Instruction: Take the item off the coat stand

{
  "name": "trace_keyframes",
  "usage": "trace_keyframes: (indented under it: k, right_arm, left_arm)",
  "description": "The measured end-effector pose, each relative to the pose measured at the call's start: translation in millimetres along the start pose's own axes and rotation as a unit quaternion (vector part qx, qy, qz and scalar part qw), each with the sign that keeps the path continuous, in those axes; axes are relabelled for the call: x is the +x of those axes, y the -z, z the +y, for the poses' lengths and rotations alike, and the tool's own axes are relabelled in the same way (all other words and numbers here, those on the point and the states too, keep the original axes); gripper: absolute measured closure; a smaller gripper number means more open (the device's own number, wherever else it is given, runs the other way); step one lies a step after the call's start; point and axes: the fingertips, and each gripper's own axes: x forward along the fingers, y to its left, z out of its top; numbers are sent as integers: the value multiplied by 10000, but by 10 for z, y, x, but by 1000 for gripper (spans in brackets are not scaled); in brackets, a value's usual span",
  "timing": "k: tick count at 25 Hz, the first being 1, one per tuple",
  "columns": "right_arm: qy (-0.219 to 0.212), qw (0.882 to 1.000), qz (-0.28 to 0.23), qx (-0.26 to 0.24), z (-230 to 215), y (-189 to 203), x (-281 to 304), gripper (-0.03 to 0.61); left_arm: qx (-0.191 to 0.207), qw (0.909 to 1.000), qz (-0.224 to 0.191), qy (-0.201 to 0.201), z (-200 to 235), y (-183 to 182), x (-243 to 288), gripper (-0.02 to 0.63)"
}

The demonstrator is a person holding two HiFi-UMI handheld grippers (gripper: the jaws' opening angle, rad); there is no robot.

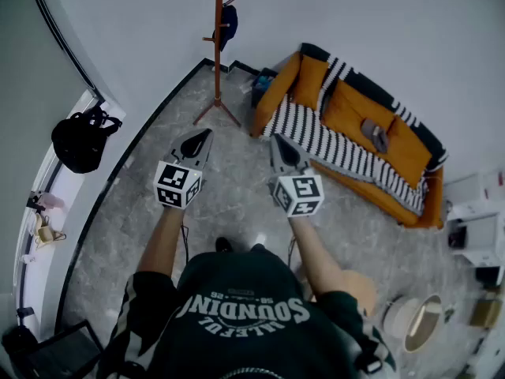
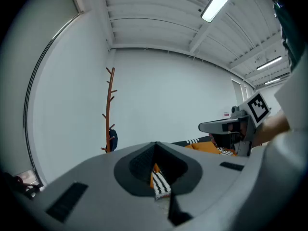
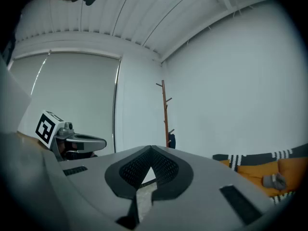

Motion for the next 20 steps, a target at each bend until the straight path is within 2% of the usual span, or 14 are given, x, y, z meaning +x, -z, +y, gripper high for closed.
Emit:
trace_keyframes:
  k: [20]
  right_arm:
    - [206,9998,70,48,0,117,54,579]
  left_arm:
    - [-110,9999,5,131,50,108,11,614]
